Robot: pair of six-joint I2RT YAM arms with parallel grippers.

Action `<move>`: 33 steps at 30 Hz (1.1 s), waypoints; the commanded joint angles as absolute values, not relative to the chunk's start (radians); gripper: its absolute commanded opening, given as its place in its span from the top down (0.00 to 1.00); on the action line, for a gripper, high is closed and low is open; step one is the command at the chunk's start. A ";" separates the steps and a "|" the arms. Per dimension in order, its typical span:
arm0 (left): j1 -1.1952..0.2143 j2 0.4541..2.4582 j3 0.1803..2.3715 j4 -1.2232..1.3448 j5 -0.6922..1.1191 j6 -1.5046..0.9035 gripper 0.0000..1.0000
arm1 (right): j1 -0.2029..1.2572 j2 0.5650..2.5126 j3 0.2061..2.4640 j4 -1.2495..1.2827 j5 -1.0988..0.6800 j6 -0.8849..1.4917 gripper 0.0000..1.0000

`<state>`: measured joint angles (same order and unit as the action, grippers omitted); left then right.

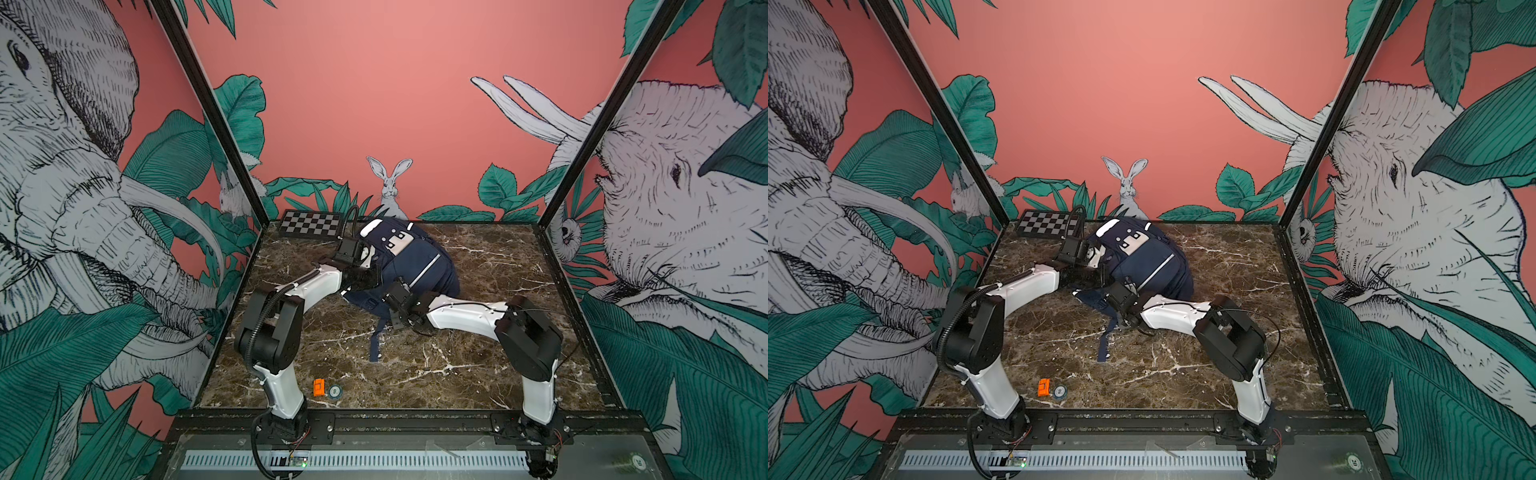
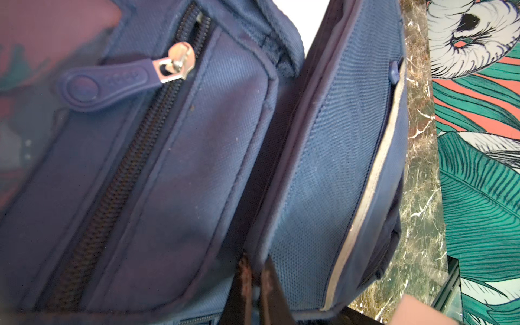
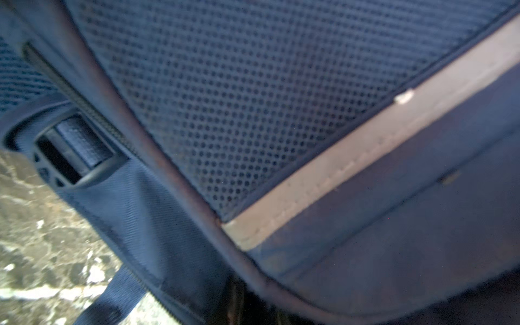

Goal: Pack books, pencil case, and school supplies into a backpack
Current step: Zip the student bag at the top-center of the table.

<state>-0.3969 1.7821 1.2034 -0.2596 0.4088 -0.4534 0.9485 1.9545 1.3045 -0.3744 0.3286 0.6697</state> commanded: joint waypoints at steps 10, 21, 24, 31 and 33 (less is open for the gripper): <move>-0.399 1.740 1.229 -0.327 0.353 -0.397 1.00 | 0.971 1.792 1.213 -0.370 0.391 0.622 1.00; -0.399 1.699 1.173 -0.340 0.293 -0.359 1.00 | 0.829 1.623 1.050 -0.426 0.307 0.447 1.00; -0.400 1.687 1.151 -0.342 0.290 -0.355 1.00 | 0.785 1.609 1.013 -0.419 0.294 0.427 1.00; -0.400 1.669 1.107 -0.337 0.293 -0.339 1.00 | 0.667 1.562 0.990 -0.395 0.254 0.384 1.00; -0.400 1.666 1.096 -0.333 0.296 -0.337 1.00 | 0.620 1.583 1.012 -0.382 0.226 0.378 1.00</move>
